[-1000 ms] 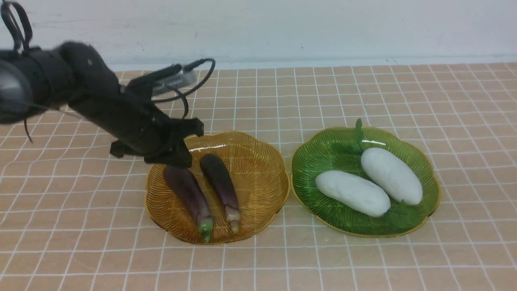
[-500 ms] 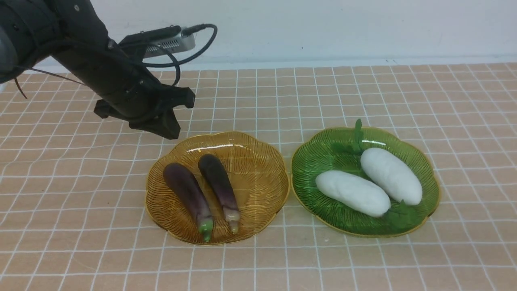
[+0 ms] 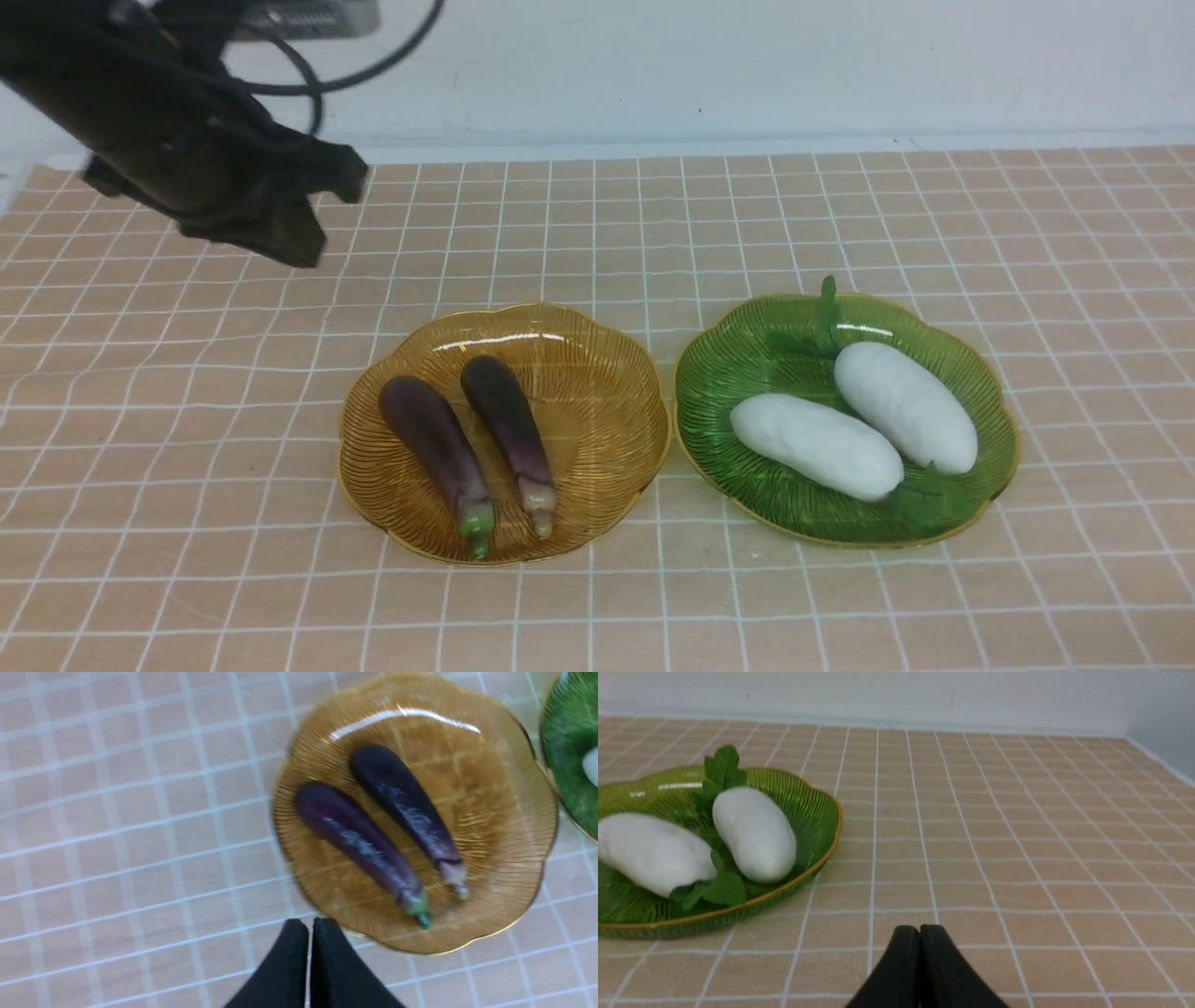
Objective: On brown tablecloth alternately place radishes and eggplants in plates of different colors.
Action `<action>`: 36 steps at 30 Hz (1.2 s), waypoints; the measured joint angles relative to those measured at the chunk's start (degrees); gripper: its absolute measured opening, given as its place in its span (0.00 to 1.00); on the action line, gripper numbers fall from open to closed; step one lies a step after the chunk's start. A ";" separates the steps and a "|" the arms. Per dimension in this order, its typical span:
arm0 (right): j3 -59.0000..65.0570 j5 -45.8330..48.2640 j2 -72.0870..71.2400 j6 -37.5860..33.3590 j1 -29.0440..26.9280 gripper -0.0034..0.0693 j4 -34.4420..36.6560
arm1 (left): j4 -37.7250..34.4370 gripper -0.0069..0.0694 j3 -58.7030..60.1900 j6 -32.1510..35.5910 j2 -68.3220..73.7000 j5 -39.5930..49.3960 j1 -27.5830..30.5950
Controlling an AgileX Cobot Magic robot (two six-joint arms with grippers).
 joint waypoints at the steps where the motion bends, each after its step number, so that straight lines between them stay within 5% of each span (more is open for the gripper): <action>1: 0.00 0.00 0.00 0.00 0.04 0.03 0.00 | 0.91 0.09 0.50 0.00 -1.52 0.05 0.00; 12: 0.00 0.00 0.00 0.00 0.19 0.03 0.00 | 1.55 0.09 22.86 -1.18 -26.42 -1.86 0.00; 18: 0.00 0.00 0.00 0.00 0.19 0.03 0.00 | -6.39 0.09 56.11 -1.67 -50.25 -30.61 0.00; 21: 0.01 0.00 0.00 0.00 0.19 0.03 0.00 | -9.43 0.09 65.07 -1.72 -55.60 -38.20 0.00; 26: 0.01 0.00 0.00 -0.30 0.19 0.03 0.00 | -10.29 0.09 71.38 -1.72 -59.91 -47.24 0.00; 36: 0.01 -0.02 0.00 -0.36 0.19 0.03 0.00 | -8.17 0.09 77.65 -0.02 -60.88 -49.03 0.00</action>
